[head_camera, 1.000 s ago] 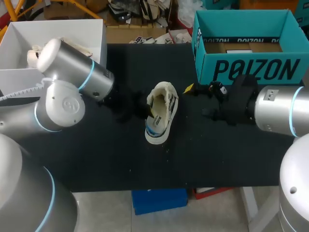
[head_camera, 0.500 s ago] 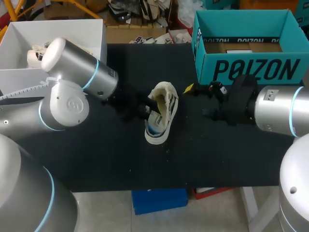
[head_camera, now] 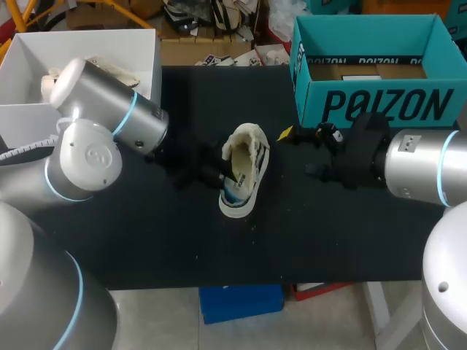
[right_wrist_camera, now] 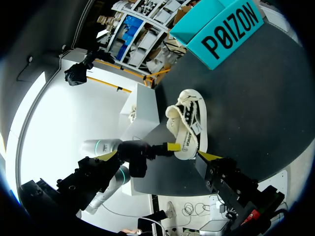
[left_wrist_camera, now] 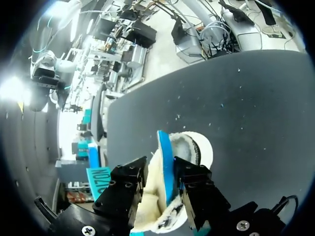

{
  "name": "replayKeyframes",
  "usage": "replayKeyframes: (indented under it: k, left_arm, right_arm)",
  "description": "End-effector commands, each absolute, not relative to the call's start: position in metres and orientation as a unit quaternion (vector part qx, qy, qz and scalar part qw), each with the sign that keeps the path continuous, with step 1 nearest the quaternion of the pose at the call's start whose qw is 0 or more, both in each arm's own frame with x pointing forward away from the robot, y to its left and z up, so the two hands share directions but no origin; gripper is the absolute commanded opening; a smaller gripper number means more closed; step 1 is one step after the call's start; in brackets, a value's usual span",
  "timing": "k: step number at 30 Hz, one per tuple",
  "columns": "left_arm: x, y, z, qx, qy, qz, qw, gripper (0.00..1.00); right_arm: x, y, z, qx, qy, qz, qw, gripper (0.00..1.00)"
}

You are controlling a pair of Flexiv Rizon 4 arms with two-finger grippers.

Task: Take the shoe out of the shoebox, open the shoe tongue, remove and reinsert the insole, then place the shoe into the shoebox

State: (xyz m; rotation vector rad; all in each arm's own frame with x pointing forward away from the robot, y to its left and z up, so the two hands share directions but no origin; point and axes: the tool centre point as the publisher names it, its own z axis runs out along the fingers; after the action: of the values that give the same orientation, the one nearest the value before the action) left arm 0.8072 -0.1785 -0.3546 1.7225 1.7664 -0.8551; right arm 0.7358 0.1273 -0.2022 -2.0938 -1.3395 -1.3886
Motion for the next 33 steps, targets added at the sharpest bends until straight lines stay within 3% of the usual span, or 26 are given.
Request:
replayKeyframes:
  k: [1,2,33]
  left_arm:
    - [0.808,-0.179,-0.355,0.641,0.651,-0.315,0.257,0.08]
    - [0.808,-0.179,-0.356,0.642,0.651,-0.315,0.256,0.00]
    - [0.837,-0.193,-0.371,0.639,0.668,-0.271,0.267,0.00]
  right_arm:
    - [0.735,0.122,-0.205,-0.724,-0.469,-0.478,0.163,1.00]
    - [0.735,0.122,-0.205,-0.724,-0.469,-0.478,0.163,1.00]
    - [0.735,0.122,-0.205,-0.724,-0.469,-0.478,0.163,1.00]
